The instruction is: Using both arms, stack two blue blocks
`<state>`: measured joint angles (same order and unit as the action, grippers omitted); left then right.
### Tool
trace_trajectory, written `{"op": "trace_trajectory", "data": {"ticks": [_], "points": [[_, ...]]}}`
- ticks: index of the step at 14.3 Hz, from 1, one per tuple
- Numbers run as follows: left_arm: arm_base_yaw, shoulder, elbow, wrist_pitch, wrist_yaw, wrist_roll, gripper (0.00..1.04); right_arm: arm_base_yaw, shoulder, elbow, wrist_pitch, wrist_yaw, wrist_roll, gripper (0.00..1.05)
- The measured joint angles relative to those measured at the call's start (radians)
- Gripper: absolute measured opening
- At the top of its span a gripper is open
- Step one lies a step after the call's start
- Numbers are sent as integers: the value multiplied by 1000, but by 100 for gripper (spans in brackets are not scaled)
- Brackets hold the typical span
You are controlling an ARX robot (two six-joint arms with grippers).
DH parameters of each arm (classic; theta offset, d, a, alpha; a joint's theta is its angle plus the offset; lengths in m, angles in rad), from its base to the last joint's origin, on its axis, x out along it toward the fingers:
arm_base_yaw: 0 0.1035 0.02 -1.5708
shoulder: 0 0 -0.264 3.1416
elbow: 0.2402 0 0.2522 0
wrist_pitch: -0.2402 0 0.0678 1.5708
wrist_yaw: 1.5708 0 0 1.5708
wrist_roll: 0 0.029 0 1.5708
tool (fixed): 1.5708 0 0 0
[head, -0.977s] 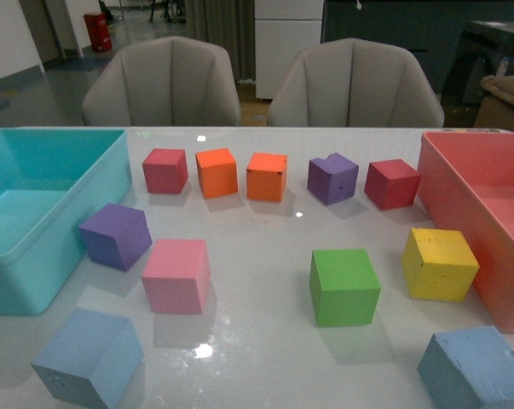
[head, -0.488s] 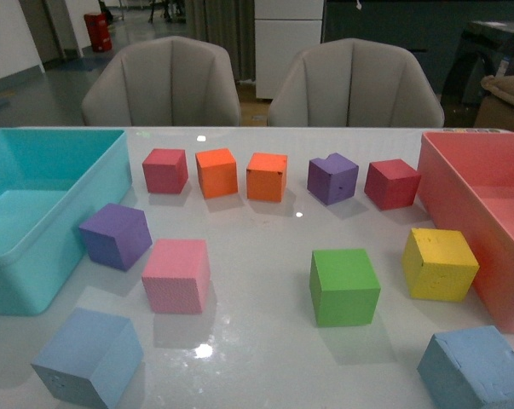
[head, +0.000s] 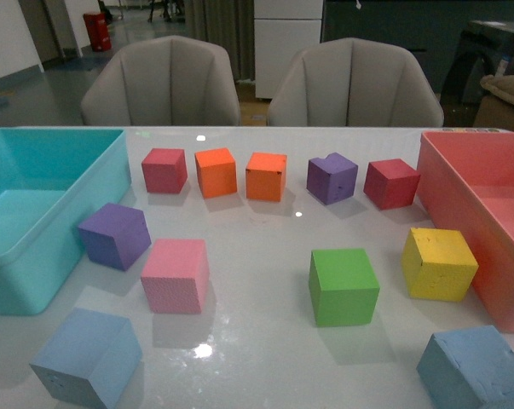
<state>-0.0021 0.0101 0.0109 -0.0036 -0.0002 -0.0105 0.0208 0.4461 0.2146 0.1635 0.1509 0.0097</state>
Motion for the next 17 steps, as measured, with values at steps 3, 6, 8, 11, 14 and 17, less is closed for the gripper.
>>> {"op": "trace_trajectory", "data": {"ticks": [3, 6, 8, 11, 14, 17], "points": [[0, 0, 0, 0, 0, 0, 98, 69, 423, 185, 23, -68, 34, 98], [0, 0, 0, 0, 0, 0, 98, 154, 790, 221, 27, -85, 69, 98], [0, 0, 0, 1, 0, 0, 98, 194, 927, 224, 53, -88, 99, 98], [0, 0, 0, 0, 0, 0, 98, 223, 1057, 251, 74, -88, 143, 98], [0, 0, 0, 1, 0, 0, 98, 241, 1189, 308, 100, -106, 181, 98], [0, 0, 0, 0, 0, 0, 98, 242, 1286, 327, 121, -103, 193, 98]]}}
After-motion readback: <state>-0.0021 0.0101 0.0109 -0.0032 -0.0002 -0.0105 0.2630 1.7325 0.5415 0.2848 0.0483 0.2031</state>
